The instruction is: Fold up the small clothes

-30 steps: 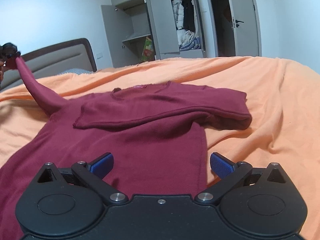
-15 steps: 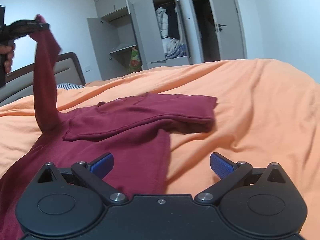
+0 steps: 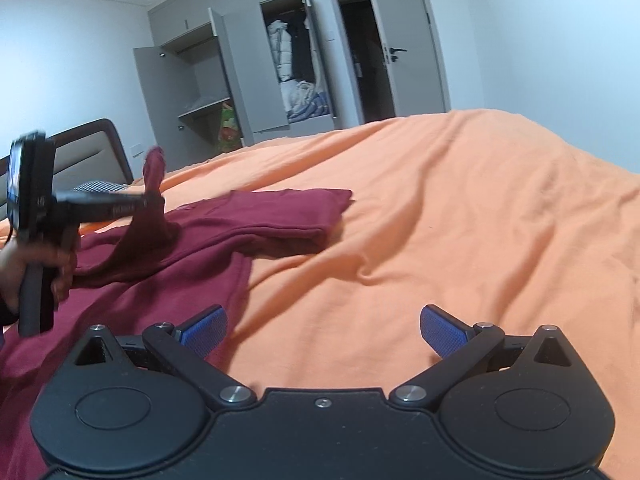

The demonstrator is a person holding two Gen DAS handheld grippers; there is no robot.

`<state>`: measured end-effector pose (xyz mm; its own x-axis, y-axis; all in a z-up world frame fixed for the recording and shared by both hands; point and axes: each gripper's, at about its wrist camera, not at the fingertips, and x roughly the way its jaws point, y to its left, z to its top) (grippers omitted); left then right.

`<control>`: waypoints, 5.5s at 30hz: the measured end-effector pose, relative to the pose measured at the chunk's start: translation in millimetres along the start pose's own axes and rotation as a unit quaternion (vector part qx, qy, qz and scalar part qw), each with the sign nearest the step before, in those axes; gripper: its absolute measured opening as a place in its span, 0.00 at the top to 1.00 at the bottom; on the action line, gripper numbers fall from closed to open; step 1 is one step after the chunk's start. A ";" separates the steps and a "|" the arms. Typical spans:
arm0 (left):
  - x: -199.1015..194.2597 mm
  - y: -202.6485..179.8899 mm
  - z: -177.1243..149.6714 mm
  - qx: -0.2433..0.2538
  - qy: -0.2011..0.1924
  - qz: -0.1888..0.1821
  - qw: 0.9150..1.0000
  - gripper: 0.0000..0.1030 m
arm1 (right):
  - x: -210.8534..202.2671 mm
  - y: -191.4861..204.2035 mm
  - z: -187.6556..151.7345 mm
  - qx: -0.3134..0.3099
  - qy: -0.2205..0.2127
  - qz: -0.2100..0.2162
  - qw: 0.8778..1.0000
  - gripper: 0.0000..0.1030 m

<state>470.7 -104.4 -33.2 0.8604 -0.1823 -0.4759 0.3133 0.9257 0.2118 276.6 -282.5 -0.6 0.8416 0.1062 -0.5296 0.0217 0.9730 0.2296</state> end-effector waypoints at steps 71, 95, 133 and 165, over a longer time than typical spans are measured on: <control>-107.1 273.4 -131.0 -0.422 0.056 0.146 0.893 0.64 | 140.2 105.5 52.0 -0.158 0.006 0.023 0.987 0.27; -256.4 157.3 -162.8 -0.309 0.085 0.058 0.946 0.07 | -31.6 37.0 -33.4 -0.023 0.112 0.117 0.987 0.12; -326.9 88.7 -167.4 -0.218 0.153 0.112 0.957 0.05 | -111.0 92.6 -53.8 -0.201 0.059 0.168 0.963 0.23; -328.2 41.6 -155.4 -0.155 0.109 0.089 0.978 0.00 | -99.9 155.1 -128.7 -0.452 0.070 0.176 0.872 0.18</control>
<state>138.9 45.4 -0.9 0.7729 0.0342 -0.6336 0.0009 0.9985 0.0550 126.4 -115.9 -17.2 0.6344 0.3936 -0.6653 -0.7121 0.6324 -0.3050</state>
